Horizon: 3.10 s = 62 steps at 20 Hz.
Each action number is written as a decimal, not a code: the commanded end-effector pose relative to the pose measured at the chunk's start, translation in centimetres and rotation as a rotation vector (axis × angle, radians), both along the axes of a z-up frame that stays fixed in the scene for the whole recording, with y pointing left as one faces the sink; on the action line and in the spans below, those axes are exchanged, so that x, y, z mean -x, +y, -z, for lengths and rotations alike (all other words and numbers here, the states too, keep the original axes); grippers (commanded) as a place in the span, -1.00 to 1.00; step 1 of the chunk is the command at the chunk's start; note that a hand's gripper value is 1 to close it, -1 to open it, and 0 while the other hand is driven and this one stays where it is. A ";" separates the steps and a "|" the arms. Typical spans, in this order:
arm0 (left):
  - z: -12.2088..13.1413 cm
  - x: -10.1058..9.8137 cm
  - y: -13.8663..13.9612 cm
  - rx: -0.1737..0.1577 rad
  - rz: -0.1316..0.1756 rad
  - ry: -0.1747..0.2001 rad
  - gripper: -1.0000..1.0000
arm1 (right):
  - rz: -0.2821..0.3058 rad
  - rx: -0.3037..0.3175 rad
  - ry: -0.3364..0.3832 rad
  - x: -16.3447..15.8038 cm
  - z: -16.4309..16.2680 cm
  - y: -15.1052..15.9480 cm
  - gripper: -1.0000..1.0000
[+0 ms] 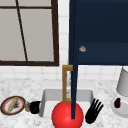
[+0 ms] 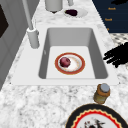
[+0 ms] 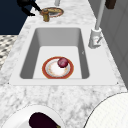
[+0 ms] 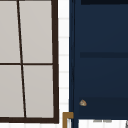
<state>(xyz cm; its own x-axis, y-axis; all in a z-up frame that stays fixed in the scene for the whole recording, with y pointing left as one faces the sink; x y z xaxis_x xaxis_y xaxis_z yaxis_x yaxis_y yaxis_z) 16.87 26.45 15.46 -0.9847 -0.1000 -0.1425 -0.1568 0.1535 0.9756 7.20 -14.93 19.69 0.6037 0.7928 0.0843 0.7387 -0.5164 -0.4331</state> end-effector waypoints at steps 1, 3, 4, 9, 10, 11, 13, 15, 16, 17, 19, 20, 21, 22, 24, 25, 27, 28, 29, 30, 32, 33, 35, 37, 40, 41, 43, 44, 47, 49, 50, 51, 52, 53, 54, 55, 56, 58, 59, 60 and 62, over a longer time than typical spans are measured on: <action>0.0 0.0 0.0 0.000 0.000 0.000 0.00 | -0.023 0.000 0.124 0.0 0.1 -0.3 -1.00; 0.0 0.0 0.0 0.000 0.000 0.000 0.00 | -0.019 0.011 0.163 -0.1 0.0 -0.5 -1.00; 0.0 0.0 0.0 0.000 0.000 0.000 0.00 | -0.017 0.017 0.182 -0.1 0.0 -0.6 -1.00; 0.0 0.0 0.0 0.000 0.000 0.000 0.00 | -0.001 0.050 0.281 -0.2 0.0 -0.8 -1.00; 0.0 0.0 0.0 0.000 0.000 0.000 0.00 | 0.000 0.057 0.302 -0.1 0.0 -0.8 -1.00; 0.0 0.0 0.0 0.000 0.000 0.000 0.00 | -0.006 0.065 0.323 -0.1 0.0 -0.7 -1.00; 0.0 0.0 0.0 0.000 0.000 0.000 0.00 | -0.013 0.080 0.366 0.0 0.1 -0.8 -1.00; 0.0 0.0 0.0 0.000 0.000 0.000 0.00 | -0.026 0.097 0.408 0.4 0.3 -0.8 -1.00; 0.0 0.0 0.0 0.000 0.000 0.000 0.00 | -0.032 0.106 0.429 0.5 0.3 -0.8 -1.00; 0.0 0.0 0.0 0.000 0.000 0.000 0.00 | -0.040 0.116 0.448 0.6 0.4 -0.7 -1.00; 0.0 0.0 0.0 0.000 0.000 0.000 0.00 | -0.068 0.138 0.467 0.6 0.4 -0.8 -1.00; 0.0 0.0 0.0 0.000 0.000 0.000 0.00 | -0.082 0.150 0.473 0.7 0.6 -0.8 -1.00; 0.0 0.0 0.0 0.000 0.000 0.000 0.00 | -0.101 0.148 0.479 0.6 0.9 -0.8 -1.00; 0.0 0.0 0.0 0.000 0.000 0.000 0.00 | -0.126 0.155 0.460 0.6 1.4 -0.8 -1.00; 0.0 0.0 0.0 0.000 0.000 0.000 0.00 | -0.127 0.176 0.435 0.3 1.5 -1.0 -1.00; 0.0 0.0 0.0 0.000 0.000 0.000 0.00 | -0.097 0.171 0.431 0.6 1.6 -1.9 -1.00; 0.0 0.0 0.0 0.000 0.000 0.000 0.00 | -0.044 0.186 0.456 0.4 1.3 -1.0 -1.00; 0.0 0.0 0.0 0.000 0.000 0.000 0.00 | -0.043 0.185 0.445 0.6 1.4 -1.1 -1.00; 0.0 0.0 0.0 0.000 0.000 0.000 0.00 | -0.035 0.178 0.454 0.1 1.6 -1.1 -1.00; 0.0 0.0 0.0 0.000 0.000 0.000 0.00 | -0.028 0.160 0.473 0.3 1.6 -1.2 -1.00; 0.0 0.0 0.0 0.000 0.000 0.000 0.00 | -0.079 0.061 0.474 0.8 1.2 -2.2 -1.00; 0.0 0.0 0.0 0.000 0.000 0.000 0.00 | -0.096 0.043 0.484 1.0 1.1 -1.9 -1.00; 0.0 0.0 0.0 0.000 0.000 0.000 0.00 | -0.106 0.005 0.493 1.4 1.2 -1.9 -1.00; 0.0 0.0 0.0 0.000 0.000 0.000 0.00 | -0.112 -0.039 0.503 1.8 1.2 -2.0 -1.00; 0.0 0.0 0.0 0.000 0.000 0.000 0.00 | -0.118 -0.107 0.518 2.6 1.1 -2.3 -1.00; 0.0 0.0 0.0 0.000 0.000 0.000 0.00 | -0.126 -0.128 0.524 2.7 1.2 -2.3 -1.00; 0.0 0.0 0.0 0.000 0.000 0.000 0.00 | -0.165 -0.166 0.550 2.6 1.1 -2.1 -1.00; 0.0 0.0 0.0 0.000 0.000 0.000 0.00 | -0.172 -0.158 0.555 2.8 1.1 -2.2 -1.00; 0.0 0.0 0.0 0.000 0.000 0.000 0.00 | -0.186 -0.176 0.583 2.8 1.1 -2.3 -1.00; 0.0 0.0 0.0 0.000 0.000 0.000 0.00 | -0.202 -0.175 0.595 2.8 1.1 -2.2 -1.00; 0.0 0.0 0.0 0.000 0.000 0.000 0.00 | -0.212 -0.168 0.599 2.6 1.1 -2.1 -1.00; 0.0 0.0 0.0 0.000 0.000 0.000 0.00 | -0.218 -0.168 0.607 2.6 1.1 -2.1 -1.00; 0.0 0.0 0.0 0.000 0.000 0.000 0.00 | -0.228 -0.164 0.614 2.6 1.1 -2.1 -1.00; 0.0 0.0 0.0 0.000 0.000 0.000 0.00 | -0.240 -0.149 0.617 2.7 1.2 -2.2 -1.00; 0.0 0.0 0.0 0.000 0.000 0.000 0.00 | -0.252 -0.140 0.623 2.7 1.2 -2.2 -1.00; 0.0 0.0 0.0 0.000 0.000 0.000 0.00 | -0.264 -0.131 0.629 2.7 1.2 -2.2 -1.00; 0.0 0.0 0.0 0.000 0.000 0.000 0.00 | -0.277 -0.122 0.636 2.7 1.2 -2.1 -1.00; 0.0 0.0 0.0 0.000 0.000 0.000 0.00 | -0.304 -0.107 0.652 2.7 1.2 -2.1 -1.00; 0.0 0.0 0.0 0.000 0.000 0.000 0.00 | -0.317 -0.098 0.659 2.7 1.2 -2.0 -1.00; 0.0 0.0 0.0 0.000 0.000 0.000 0.00 | -0.330 -0.088 0.666 2.7 1.2 -2.0 -1.00; 0.0 0.0 0.0 0.000 0.000 0.000 0.00 | -0.356 -0.097 0.681 2.6 1.3 -1.8 -1.00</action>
